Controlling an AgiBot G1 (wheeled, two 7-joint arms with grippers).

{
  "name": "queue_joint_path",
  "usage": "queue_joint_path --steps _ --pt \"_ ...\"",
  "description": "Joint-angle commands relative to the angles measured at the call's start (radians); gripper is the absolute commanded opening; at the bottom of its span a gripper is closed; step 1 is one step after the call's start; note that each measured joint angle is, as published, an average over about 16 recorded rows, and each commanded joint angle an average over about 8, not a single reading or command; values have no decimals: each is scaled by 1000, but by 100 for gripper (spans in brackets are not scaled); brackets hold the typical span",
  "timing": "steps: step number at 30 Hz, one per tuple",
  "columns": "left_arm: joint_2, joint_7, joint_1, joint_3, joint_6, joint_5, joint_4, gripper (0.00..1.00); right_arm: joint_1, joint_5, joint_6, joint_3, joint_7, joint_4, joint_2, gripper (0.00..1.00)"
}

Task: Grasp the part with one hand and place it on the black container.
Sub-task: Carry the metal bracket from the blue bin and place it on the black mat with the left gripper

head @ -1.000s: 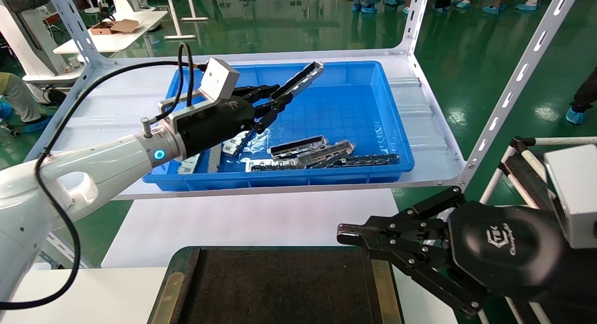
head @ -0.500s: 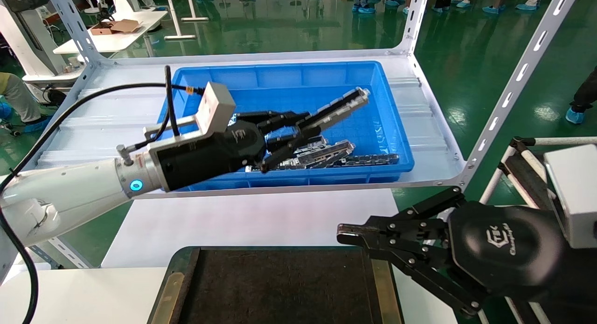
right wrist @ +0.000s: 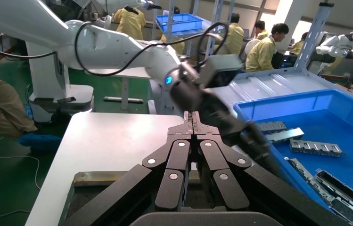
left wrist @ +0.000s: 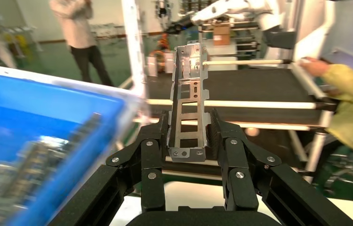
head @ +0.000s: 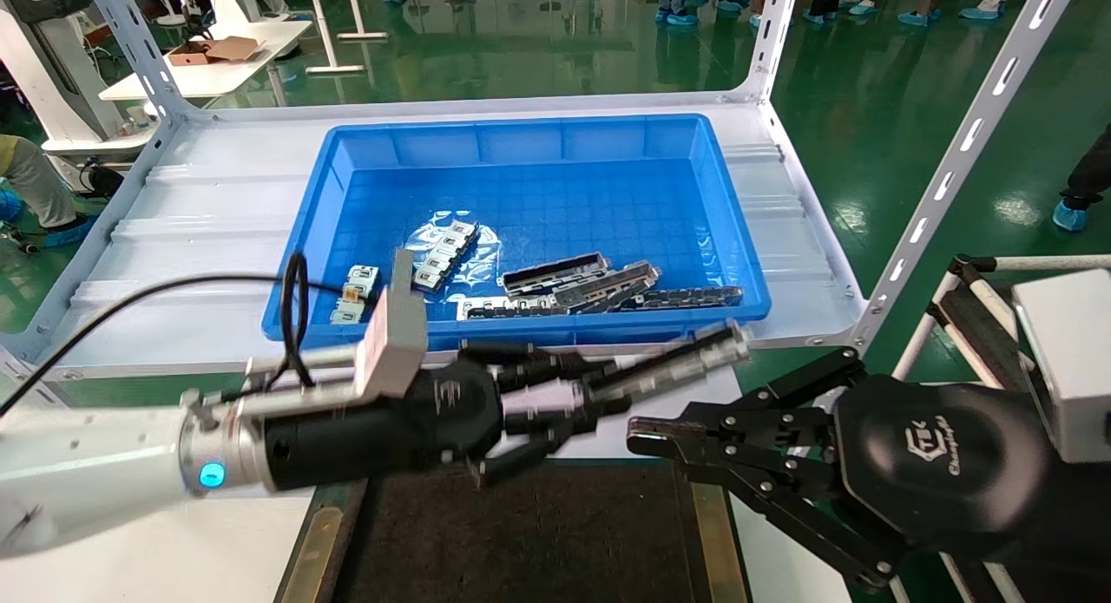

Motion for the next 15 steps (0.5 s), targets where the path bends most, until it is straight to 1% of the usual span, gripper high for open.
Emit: queue_joint_path --steps 1,5,11,15 --pt "-27 -38 51 1 -2 -11 -85 0 0 0 0 0 0 0 0 0" --pt "-75 -101 175 5 -105 -7 -236 0 0 0 0 0 0 0 0 0" --pt "-131 -191 368 16 -340 34 -447 0 0 0 0 0 0 0 0 0" --pt "-144 -234 478 28 -488 67 -537 0 0 0 0 0 0 0 0 0"
